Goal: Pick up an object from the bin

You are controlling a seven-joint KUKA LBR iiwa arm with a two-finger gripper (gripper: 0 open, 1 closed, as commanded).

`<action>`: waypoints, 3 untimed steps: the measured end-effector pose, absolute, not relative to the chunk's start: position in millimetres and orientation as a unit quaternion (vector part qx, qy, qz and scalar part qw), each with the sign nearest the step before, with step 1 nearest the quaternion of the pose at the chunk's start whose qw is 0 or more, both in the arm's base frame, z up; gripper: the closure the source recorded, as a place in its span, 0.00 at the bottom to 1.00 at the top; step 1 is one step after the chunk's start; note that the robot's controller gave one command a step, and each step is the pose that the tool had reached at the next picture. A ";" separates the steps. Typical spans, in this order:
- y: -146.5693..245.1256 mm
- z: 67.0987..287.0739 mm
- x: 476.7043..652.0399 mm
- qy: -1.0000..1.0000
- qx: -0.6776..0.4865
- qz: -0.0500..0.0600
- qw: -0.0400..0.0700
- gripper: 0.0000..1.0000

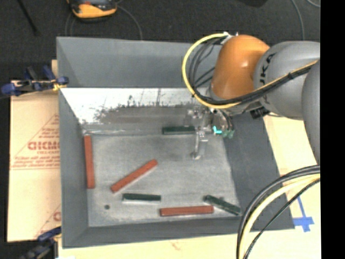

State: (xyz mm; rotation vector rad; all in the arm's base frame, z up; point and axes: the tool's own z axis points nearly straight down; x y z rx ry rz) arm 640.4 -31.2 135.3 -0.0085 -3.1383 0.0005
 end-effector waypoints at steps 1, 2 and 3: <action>-31.4 140.3 642.4 -1.000 -0.003 0.000 -0.003 0.00; 10.2 120.5 634.7 -1.000 -0.026 0.000 -0.004 0.00; 46.6 106.2 639.4 -1.000 0.005 -0.001 -0.003 0.00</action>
Offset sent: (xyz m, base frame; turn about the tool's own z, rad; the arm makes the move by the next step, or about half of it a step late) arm -0.0155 0.0878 -0.0362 0.0819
